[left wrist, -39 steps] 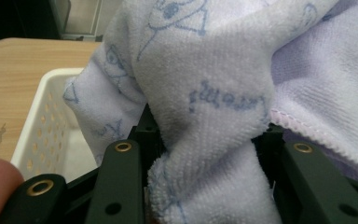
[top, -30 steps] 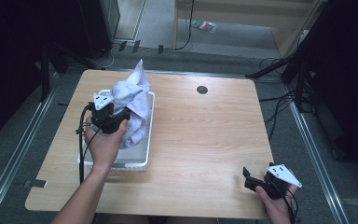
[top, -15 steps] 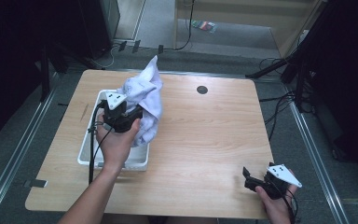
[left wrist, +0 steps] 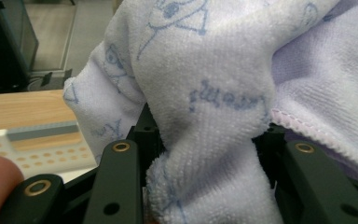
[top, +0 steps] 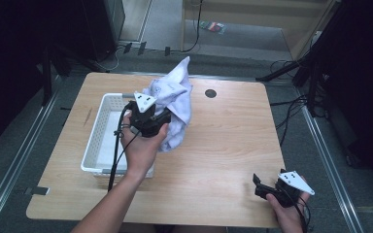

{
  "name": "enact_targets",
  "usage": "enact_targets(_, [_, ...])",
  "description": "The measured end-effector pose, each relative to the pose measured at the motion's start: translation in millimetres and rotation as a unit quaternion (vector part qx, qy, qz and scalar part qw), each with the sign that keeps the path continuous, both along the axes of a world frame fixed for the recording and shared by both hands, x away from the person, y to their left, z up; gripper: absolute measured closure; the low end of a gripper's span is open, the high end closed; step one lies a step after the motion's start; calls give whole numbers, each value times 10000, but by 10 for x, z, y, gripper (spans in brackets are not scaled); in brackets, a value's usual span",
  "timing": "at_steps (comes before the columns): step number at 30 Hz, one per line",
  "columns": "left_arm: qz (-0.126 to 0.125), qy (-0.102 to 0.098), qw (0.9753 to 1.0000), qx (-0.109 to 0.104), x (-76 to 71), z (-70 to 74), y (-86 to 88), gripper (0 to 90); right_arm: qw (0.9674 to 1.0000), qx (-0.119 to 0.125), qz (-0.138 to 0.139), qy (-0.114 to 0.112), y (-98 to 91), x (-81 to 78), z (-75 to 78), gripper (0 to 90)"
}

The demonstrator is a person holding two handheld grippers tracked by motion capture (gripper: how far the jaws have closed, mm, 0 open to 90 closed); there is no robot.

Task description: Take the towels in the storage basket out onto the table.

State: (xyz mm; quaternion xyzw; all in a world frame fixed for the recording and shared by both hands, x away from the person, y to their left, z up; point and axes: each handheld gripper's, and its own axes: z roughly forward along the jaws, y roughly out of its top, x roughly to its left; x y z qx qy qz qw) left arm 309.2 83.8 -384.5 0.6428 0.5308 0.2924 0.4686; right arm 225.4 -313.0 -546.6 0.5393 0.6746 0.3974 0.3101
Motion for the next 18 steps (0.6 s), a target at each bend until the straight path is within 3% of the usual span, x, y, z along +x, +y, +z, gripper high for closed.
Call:
enact_targets(9, [-139,73,9999,62,-15,-116,-309,562,10000,3,7,4,-3,-4,2,0])
enact_targets(14, [-86,234,9996,-95,-15,-292,-481,554,10000,5,14,-14,-3,0,0,0])
enact_targets(18, [-169,340,9993,6,-30,-447,-648,548,10000,12,15,-15,-2,-1,1,0])
